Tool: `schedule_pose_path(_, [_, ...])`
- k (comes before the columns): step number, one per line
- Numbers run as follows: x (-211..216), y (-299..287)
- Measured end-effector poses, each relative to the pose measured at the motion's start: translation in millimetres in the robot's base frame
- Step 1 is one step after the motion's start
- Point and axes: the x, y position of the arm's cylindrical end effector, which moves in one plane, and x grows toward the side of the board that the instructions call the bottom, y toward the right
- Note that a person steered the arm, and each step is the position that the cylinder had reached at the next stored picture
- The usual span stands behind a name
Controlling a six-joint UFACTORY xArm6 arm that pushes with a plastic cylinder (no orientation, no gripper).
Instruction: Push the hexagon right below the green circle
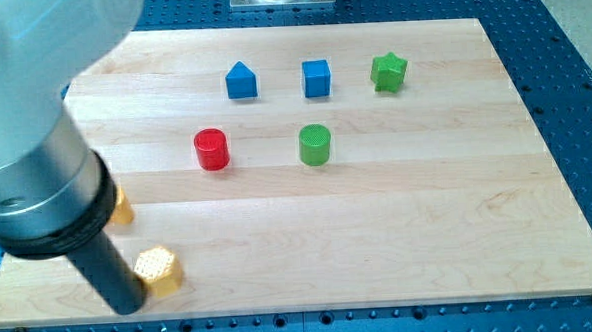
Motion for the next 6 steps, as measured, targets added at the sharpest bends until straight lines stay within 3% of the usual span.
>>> schedule_pose_path(3, [-55.1,127.8])
schedule_pose_path(6, [-66.0,236.6])
